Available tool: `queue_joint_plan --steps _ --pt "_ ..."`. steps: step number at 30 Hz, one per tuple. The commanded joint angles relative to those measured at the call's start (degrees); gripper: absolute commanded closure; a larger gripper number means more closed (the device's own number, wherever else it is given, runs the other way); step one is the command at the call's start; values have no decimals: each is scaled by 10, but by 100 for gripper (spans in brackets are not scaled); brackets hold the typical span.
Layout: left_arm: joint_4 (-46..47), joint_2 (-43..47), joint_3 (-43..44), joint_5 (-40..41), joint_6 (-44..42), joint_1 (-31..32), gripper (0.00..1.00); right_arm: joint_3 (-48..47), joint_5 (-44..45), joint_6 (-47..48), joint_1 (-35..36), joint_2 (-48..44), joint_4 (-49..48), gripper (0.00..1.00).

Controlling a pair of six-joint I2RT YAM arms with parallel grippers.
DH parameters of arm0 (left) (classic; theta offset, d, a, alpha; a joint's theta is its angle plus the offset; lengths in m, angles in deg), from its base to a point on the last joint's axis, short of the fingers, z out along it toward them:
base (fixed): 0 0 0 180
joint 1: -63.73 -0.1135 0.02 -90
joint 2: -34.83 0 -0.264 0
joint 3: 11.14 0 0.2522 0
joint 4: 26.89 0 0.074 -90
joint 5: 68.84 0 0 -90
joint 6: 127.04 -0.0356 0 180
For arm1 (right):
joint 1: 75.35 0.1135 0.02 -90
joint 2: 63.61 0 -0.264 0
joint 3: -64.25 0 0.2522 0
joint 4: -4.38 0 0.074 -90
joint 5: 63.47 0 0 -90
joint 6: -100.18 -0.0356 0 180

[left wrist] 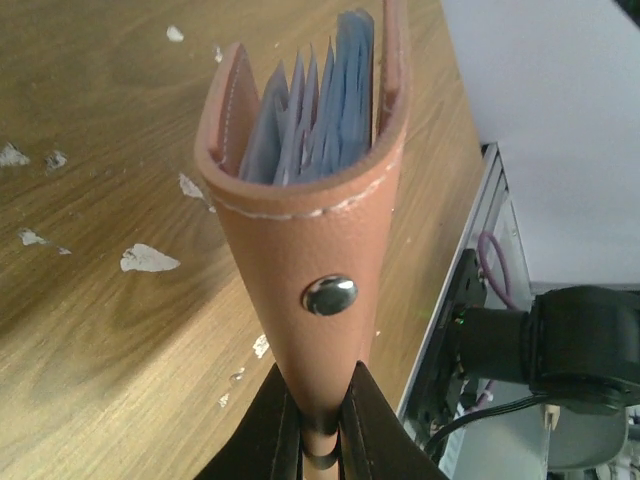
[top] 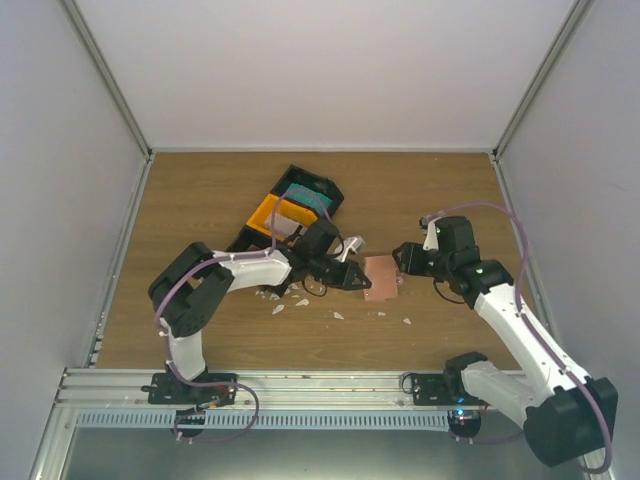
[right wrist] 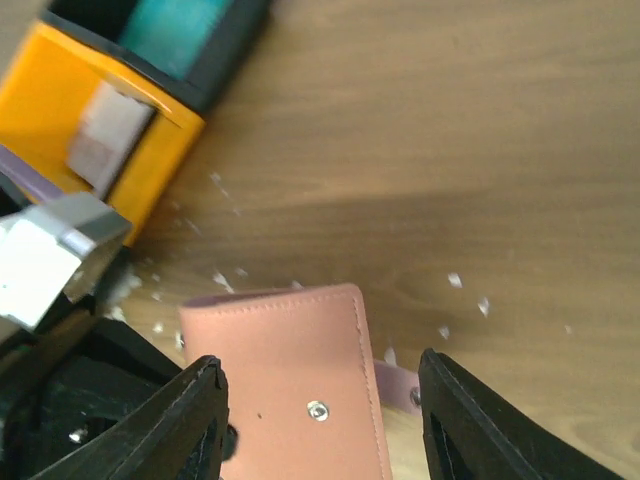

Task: Put the credit cards into the card holder
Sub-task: Close the card holder at the center of the board.

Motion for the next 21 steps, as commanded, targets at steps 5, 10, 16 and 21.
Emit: queue_joint_plan --steps 5,10,16,21 --pt "-21 -67 30 -54 -38 -9 100 36 13 -3 1 42 34 47" --pt "-55 -90 37 -45 -82 -15 93 57 1 -15 2 81 8 52" --pt "-116 -65 24 46 -111 -16 68 77 -3 -20 9 104 -22 58" --pt "-142 -47 10 104 -106 -15 58 75 -4 -8 25 131 -30 60"
